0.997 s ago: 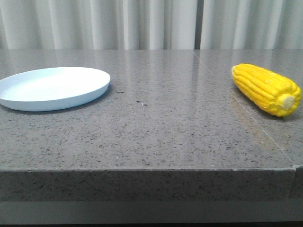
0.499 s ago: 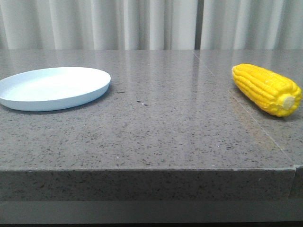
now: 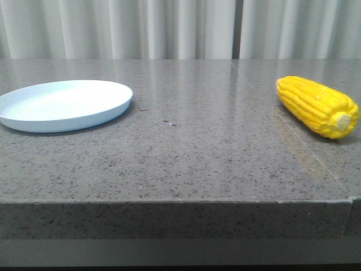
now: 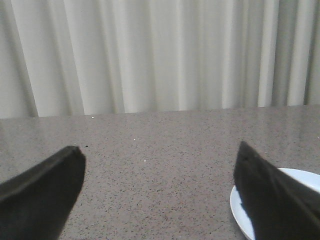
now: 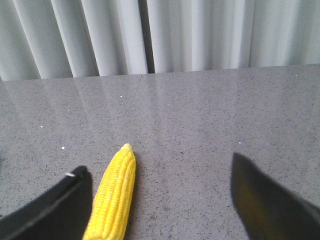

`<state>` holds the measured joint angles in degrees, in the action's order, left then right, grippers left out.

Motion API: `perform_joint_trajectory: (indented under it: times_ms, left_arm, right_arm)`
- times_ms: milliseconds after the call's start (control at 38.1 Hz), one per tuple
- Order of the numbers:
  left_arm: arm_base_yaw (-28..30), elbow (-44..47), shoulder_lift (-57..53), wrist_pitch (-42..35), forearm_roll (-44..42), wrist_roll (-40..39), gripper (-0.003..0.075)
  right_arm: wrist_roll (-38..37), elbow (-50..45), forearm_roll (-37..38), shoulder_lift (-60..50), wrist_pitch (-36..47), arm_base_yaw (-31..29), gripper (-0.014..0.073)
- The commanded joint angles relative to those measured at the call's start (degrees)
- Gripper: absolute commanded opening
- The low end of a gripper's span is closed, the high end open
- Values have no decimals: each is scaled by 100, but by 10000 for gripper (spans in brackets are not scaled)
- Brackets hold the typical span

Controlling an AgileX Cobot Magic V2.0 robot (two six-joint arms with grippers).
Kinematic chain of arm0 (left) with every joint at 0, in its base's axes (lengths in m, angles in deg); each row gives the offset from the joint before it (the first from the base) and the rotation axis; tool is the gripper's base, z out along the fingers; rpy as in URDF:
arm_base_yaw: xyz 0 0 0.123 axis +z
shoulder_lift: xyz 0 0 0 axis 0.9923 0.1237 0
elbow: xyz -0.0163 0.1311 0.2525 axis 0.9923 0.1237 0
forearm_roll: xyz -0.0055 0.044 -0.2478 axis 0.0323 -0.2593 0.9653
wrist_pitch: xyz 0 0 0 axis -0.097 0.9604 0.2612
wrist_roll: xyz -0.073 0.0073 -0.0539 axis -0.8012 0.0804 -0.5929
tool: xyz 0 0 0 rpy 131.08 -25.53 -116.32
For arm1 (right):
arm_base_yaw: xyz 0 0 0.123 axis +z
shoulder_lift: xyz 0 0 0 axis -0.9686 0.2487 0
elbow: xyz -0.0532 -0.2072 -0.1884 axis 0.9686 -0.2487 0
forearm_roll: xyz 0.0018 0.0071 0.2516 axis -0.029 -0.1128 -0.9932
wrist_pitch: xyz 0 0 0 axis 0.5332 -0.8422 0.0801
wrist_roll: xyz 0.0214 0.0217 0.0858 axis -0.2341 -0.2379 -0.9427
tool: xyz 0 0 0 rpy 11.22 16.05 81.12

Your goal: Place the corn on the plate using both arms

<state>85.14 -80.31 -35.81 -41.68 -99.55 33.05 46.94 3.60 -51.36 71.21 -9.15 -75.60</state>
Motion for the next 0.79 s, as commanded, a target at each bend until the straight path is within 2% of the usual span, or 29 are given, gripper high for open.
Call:
perform_joint_trajectory:
  times_ms: [0, 446, 603, 761]
  left_arm:
    - [-30, -194, 70, -487, 86, -44, 676]
    - [-30, -194, 70, -598, 142, -44, 673]
    - [-30, -396, 318, -101, 330, -44, 673]
    - [-30, -1006, 1377, 489, 444, -44, 673]
  right_arm:
    - [59, 196, -26, 77, 407, -21, 647]
    - [59, 196, -26, 77, 407, -21, 645]
    - [59, 196, -26, 77, 407, -21, 645]
    - [59, 196, -26, 77, 407, -21, 645]
